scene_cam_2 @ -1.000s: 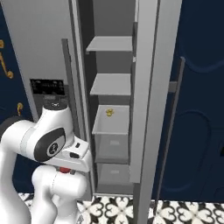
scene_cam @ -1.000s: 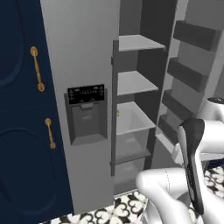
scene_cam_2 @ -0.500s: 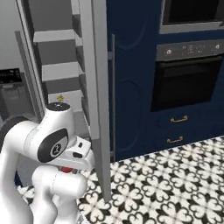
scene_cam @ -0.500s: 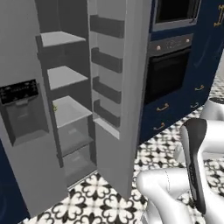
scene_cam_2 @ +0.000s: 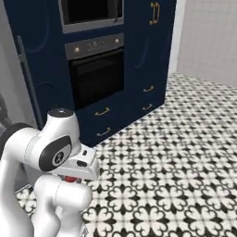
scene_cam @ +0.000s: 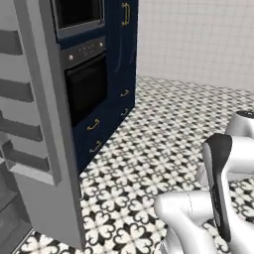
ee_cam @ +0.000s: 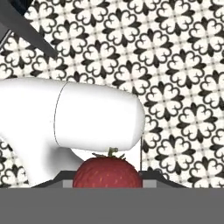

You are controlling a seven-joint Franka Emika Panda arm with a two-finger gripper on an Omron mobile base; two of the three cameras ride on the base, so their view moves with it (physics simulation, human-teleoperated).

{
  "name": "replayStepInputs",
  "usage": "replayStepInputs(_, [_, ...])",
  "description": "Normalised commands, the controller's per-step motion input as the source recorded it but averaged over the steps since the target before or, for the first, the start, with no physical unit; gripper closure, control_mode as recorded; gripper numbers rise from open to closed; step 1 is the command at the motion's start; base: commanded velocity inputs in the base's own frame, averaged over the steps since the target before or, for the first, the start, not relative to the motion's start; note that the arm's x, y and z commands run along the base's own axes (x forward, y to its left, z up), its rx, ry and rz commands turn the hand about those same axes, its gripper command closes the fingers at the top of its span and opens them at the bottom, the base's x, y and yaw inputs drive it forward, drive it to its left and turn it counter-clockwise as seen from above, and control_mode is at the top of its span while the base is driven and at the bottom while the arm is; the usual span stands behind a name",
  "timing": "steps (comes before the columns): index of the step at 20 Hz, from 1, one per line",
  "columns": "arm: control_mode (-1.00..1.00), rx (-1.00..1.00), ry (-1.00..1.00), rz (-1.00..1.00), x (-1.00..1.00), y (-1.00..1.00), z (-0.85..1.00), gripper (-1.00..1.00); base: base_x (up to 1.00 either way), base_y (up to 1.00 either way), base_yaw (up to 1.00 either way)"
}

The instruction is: Take the strawberry from the fridge and place it on top of the pancake, located on the dining counter.

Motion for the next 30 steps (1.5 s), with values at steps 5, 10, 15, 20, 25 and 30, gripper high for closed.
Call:
replayStepInputs(5, [1.00, 0.00, 0.00, 0.00, 0.00, 0.00, 0.00, 1.00, 0.00, -1.00, -0.71])
replayStepInputs(10, [1.00, 0.00, 0.00, 0.00, 0.00, 0.00, 0.00, 1.00, 0.35, -1.00, -0.53])
replayStepInputs(15, [1.00, 0.00, 0.00, 0.00, 0.00, 0.00, 0.00, 1.00, 1.00, -0.57, -0.16])
replayStepInputs(20, [1.00, 0.00, 0.00, 0.00, 0.00, 0.00, 0.00, 1.00, 1.00, 0.11, 0.00])
replayStepInputs(25, [1.00, 0.00, 0.00, 0.00, 0.00, 0.00, 0.00, 1.00, 1.00, 0.49, -0.10])
replayStepInputs(30, [1.00, 0.00, 0.00, 0.00, 0.00, 0.00, 0.00, 1.00, 1.00, 0.88, -0.22])
